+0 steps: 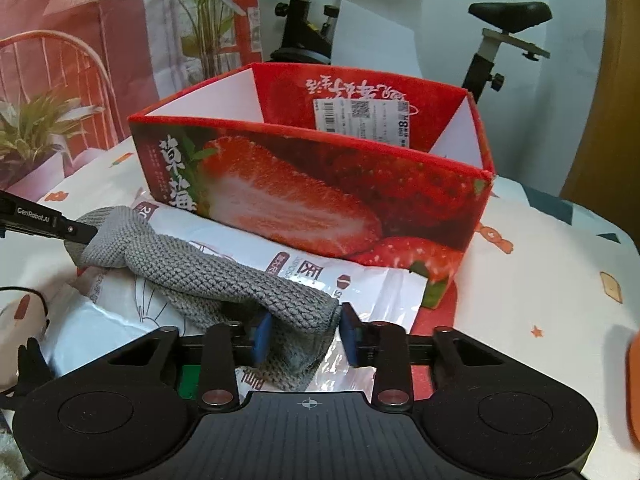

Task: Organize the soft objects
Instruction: 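Lift the grey cloth with the left tool and carry it into the red box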

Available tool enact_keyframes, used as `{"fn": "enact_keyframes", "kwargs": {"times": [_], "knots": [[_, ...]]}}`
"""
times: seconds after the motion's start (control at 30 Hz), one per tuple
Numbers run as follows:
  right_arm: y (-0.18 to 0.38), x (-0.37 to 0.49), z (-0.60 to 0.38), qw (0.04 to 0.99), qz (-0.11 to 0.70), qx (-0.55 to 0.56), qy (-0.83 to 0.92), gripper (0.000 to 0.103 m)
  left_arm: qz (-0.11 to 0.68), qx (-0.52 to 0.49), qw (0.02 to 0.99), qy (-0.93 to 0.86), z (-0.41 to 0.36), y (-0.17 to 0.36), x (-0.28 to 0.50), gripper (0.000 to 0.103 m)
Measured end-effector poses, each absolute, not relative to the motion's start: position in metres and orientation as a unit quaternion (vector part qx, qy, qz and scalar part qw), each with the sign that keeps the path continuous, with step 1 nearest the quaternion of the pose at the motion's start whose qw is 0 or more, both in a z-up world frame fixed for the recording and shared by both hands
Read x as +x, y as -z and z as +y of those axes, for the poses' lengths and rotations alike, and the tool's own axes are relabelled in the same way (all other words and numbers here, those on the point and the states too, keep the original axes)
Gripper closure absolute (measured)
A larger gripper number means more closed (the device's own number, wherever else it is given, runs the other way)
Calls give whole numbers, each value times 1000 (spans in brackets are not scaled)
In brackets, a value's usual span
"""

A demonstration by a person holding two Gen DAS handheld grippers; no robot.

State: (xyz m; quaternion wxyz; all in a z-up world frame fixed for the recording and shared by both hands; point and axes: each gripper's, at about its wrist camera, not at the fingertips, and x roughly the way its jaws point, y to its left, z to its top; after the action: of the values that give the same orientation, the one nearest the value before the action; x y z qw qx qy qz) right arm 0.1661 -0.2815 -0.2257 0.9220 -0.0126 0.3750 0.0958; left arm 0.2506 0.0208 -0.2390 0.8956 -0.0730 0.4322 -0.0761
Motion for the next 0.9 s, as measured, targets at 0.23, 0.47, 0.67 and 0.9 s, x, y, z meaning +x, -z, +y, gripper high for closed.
{"fn": "enact_keyframes", "kwargs": {"times": [0.23, 0.47, 0.67, 0.9], "knots": [[209, 164, -291, 931, 352, 12, -92, 95, 411, -81, 905, 74, 26, 230, 245, 94], [168, 164, -298, 946, 298, 47, -115, 96, 341, -70, 934, 87, 26, 184, 232, 94], [134, 182, -306, 952, 273, 58, -125, 96, 281, -78, 951, 105, 25, 141, 222, 95], [112, 211, -317, 960, 247, 72, -111, 96, 249, -59, 958, 127, 2, 114, 242, 95]]}}
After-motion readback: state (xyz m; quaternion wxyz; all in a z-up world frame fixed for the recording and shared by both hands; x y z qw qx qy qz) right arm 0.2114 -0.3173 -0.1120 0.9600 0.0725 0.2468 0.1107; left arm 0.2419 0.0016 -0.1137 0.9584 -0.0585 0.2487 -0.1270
